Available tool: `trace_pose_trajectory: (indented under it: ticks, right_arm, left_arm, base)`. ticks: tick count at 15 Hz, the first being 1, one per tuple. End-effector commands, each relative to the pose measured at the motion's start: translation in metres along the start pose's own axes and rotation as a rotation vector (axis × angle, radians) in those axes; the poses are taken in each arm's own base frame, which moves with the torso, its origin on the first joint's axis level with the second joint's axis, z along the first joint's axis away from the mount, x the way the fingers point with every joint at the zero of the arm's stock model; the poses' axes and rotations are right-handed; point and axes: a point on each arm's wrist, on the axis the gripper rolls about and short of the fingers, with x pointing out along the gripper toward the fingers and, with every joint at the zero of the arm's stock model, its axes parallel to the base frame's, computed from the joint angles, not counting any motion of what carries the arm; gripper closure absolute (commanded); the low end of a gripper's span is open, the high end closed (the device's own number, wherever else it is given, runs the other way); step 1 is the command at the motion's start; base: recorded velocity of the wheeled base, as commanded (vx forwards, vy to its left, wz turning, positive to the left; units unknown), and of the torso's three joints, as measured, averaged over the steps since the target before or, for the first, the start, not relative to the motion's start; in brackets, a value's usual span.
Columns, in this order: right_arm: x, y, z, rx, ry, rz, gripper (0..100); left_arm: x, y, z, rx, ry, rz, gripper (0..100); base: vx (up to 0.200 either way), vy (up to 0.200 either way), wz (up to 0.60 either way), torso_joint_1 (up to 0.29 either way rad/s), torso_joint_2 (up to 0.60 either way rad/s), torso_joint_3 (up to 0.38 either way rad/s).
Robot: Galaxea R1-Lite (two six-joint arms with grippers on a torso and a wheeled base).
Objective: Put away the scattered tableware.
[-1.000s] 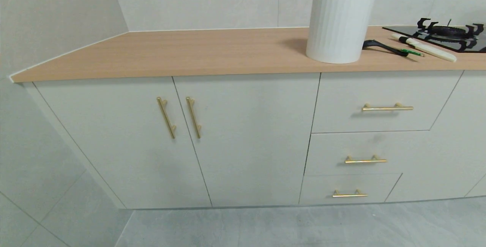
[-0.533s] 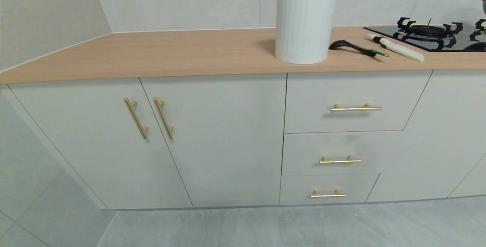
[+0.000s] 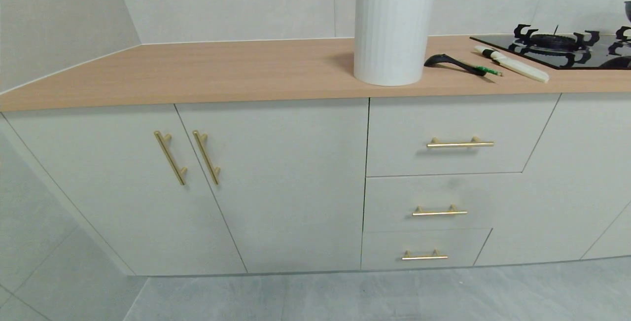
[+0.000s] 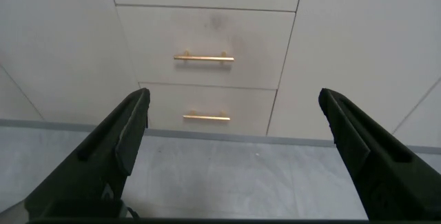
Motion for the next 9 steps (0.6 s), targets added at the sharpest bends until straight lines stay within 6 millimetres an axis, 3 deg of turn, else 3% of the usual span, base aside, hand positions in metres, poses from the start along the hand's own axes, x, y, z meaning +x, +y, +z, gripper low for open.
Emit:
trace_pose_trajectory:
  ticks: [1,2,9]
  right_arm:
    - [0.0001,0.0,0.0,-0.001,0.002,-0.001,0]
    - [0.0003,0.0,-0.0004,-0.001,0.003,-0.002,0]
    - [0.0004,0.0,-0.0001,-0.005,0.006,0.001,0]
  left_arm:
    - [0.0001,0.0,-0.0001,0.0,0.002,-0.001,0]
    - [0.0001,0.0,-0.0001,0.0,0.002,-0.001,0]
    - [0.0001,0.0,-0.0001,0.0,0.002,-0.001,0]
  base:
    - [0.2,0.0,0.0,0.002,0.01,-0.002]
    - [0.2,0.0,0.0,0.007,0.0,0.002]
    - [0.0,0.0,0.0,0.0,0.0,0.0]
